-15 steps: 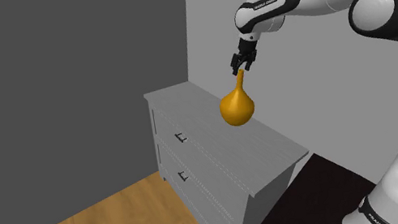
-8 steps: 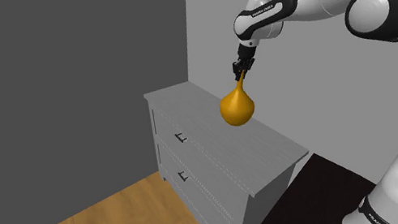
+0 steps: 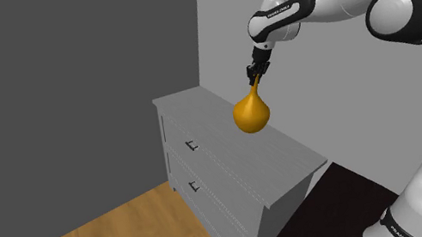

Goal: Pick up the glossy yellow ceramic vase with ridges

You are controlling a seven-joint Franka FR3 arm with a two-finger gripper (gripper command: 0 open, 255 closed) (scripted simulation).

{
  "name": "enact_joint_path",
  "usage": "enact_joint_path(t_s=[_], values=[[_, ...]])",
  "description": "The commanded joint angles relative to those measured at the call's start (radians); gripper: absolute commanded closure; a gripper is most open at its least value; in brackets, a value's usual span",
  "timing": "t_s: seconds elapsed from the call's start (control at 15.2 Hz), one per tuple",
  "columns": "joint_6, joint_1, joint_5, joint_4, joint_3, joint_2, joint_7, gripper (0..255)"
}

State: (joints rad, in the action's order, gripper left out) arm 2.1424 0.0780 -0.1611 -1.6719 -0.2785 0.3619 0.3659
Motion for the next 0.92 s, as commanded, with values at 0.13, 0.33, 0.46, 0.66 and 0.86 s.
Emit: enact_joint_path(t_s=[0.13,0.33,0.46,0.66,0.86], values=[[-0.035,-0.001,0.006,0.022,-0.002,-0.013,-0.005,255],[-0.071,-0.001,0.011,0.049,-0.004,-0.023,-0.010,255],[-0.095,-0.001,0.014,0.068,-0.005,-0.029,-0.013,255],[-0.133,-0.001,0.018,0.099,-0.007,-0.036,-0.016,255],[-0.171,0.000,0.021,0.132,-0.008,-0.041,-0.020,255]])
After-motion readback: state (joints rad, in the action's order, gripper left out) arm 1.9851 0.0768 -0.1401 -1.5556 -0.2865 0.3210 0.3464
